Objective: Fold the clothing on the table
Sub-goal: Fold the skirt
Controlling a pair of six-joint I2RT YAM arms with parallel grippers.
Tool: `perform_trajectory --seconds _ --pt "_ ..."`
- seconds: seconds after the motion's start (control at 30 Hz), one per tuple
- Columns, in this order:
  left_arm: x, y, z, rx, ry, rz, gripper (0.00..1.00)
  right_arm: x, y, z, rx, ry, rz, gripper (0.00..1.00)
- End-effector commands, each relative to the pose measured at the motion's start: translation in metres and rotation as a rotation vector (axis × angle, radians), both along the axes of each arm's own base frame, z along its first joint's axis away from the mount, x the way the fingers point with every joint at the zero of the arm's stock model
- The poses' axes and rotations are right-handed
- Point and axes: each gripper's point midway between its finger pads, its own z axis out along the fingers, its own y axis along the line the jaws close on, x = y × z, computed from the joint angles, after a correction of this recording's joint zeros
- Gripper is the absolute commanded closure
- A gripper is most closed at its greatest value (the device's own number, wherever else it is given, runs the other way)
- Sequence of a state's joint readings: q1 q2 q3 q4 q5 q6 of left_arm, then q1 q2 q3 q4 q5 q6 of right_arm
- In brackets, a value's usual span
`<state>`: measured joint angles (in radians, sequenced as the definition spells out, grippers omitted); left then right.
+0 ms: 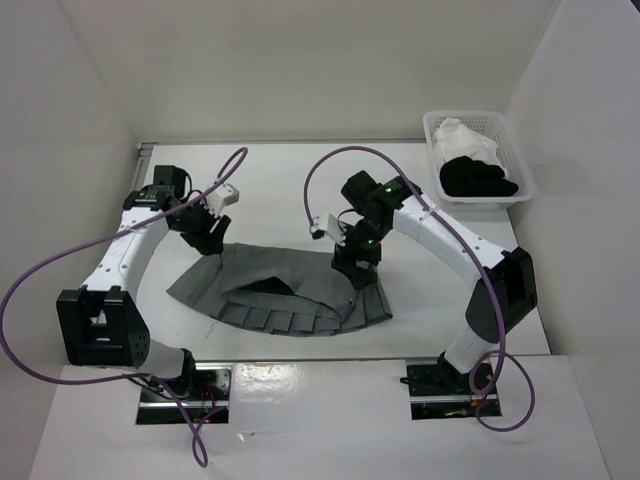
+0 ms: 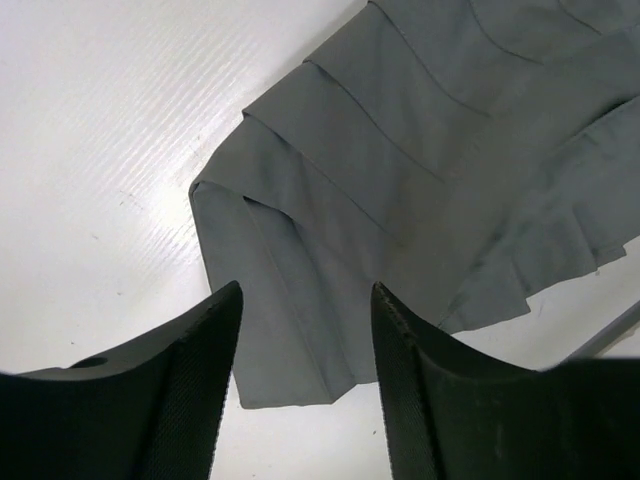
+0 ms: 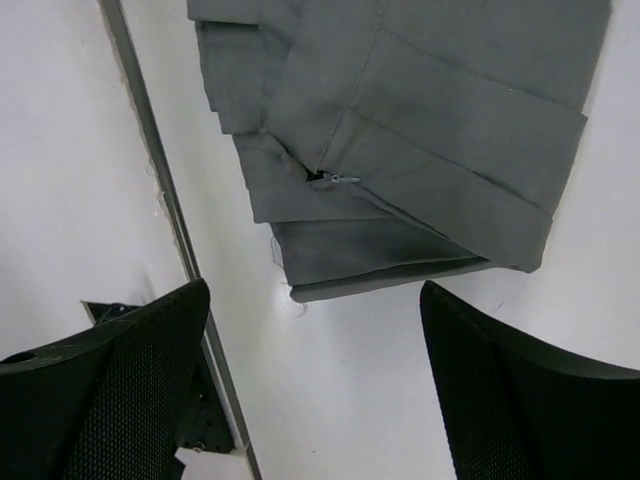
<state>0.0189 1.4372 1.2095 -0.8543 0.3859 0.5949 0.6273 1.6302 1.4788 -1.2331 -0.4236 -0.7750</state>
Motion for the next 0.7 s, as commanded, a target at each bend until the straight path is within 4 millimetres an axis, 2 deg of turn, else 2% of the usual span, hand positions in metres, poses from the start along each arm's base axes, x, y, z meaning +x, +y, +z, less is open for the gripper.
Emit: perform_trajectory --seconds 0.0,0.07,0.1,0.13,0.23,0.33,0.5,0.53,0.67 --pt "-0.001 0.003 0.010 -0.001 -0.043 0.010 0.34 0.009 0.001 0.002 0.009 -0.042 -0.031 0.10" --pt "0.001 0.007 0.010 -0.002 -0.045 0.041 0.29 0.027 0.000 0.004 0.012 -0.111 -0.105 0.10" --pt "0.009 0.008 0.016 0.004 -0.074 0.055 0.26 0.032 0.000 0.002 0.012 -0.138 -0.125 0.09" --pt "0.011 0.011 0.016 -0.001 -0.079 0.074 0.24 0.048 0.002 0.007 0.023 -0.211 -0.151 0.09" --pt "0.017 0.010 0.019 -0.018 -0.086 0.106 0.15 0.058 0.007 0.000 0.030 -0.221 -0.227 0.09" --pt "0.017 0.008 0.012 -0.035 -0.053 0.120 0.08 0.059 0.012 -0.013 0.035 -0.186 -0.263 0.09" --pt "0.013 0.003 -0.008 -0.067 0.049 0.141 0.08 0.060 0.013 -0.029 0.034 -0.165 -0.350 0.09" --pt "0.005 0.005 -0.021 -0.054 0.096 0.149 0.08 0.058 0.012 -0.032 0.028 -0.155 -0.358 0.09" --pt "-0.006 0.005 -0.039 0.019 0.145 0.151 0.08 0.054 0.005 -0.048 -0.014 -0.153 -0.396 0.10"
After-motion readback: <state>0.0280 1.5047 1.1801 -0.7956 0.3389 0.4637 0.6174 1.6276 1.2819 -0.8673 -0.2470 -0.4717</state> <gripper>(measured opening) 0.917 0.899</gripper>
